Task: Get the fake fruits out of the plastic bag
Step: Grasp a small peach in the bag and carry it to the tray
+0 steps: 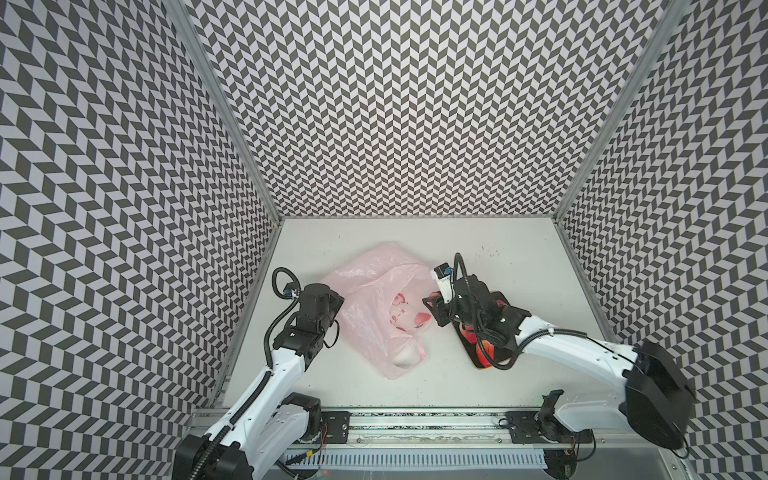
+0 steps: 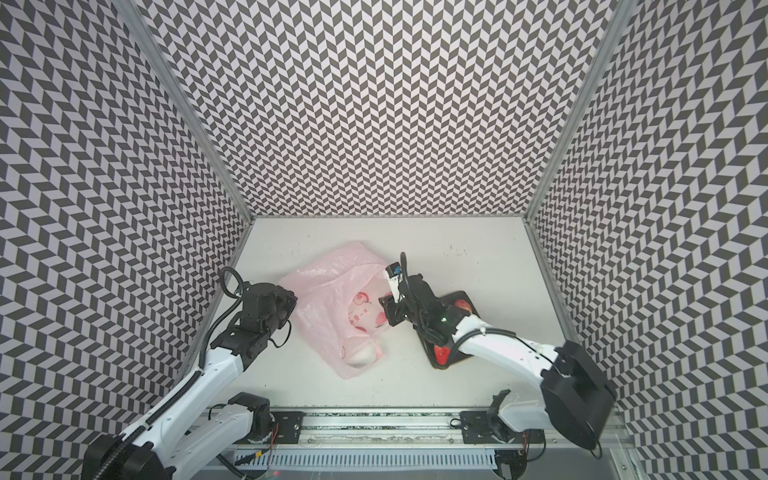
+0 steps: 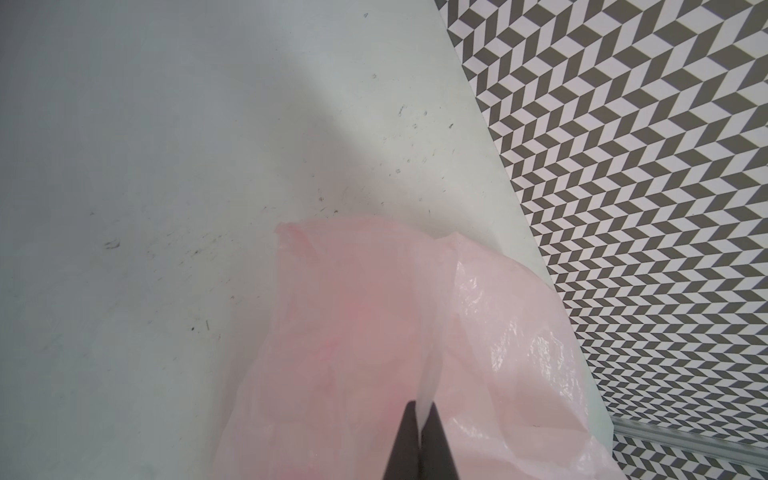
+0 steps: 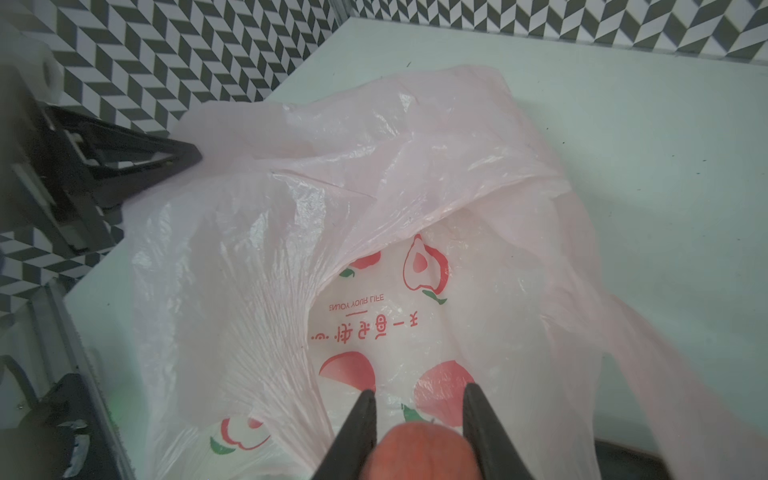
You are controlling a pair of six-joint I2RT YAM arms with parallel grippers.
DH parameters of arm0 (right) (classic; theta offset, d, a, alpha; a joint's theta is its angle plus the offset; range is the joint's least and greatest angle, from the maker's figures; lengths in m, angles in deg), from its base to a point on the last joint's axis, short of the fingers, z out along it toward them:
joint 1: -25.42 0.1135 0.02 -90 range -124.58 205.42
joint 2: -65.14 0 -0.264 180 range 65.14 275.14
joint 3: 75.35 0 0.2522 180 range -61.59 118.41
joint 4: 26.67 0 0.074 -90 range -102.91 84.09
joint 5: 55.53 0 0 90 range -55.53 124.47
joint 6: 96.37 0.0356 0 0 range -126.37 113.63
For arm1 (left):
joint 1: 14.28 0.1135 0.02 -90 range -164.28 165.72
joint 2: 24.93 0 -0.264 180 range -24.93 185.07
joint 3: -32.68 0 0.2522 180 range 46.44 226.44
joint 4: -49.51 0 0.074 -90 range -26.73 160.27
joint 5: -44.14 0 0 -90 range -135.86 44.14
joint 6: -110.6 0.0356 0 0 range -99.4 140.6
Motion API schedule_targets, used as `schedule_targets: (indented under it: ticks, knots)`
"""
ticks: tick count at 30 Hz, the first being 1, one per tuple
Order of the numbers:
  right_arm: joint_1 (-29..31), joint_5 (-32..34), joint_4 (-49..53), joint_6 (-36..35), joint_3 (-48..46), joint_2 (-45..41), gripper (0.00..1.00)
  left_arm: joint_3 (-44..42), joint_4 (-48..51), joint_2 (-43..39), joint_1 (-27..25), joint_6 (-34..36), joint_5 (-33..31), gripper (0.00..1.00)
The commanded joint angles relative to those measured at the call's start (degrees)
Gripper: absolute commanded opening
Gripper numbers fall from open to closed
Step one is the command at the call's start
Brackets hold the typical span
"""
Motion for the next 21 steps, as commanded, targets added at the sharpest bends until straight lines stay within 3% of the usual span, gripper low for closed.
schedule_targets:
  ticks: [1,8,16,21]
  knots:
    - [-0.32,5.82,6.43,4.08,-2.86,-5.90,0.32,2.42,-3.83,1.88,0.57,3.45,-1.68,0.00]
    - [-4.92,17.73,14.17,13.14,-10.98,-17.38,0.33,3.79,-6.83,6.29,1.05,6.67,0.31,0.00]
    - [-10.51,15.32,8.38,16.88,-18.19,-17.75,0.36,2.72,-9.19,6.46,0.97,8.73,1.84,0.10]
    - [-10.90,14.17,3.98,17.52,-19.69,-14.57,0.38,2.79,-8.68,5.57,1.01,9.95,1.87,0.24]
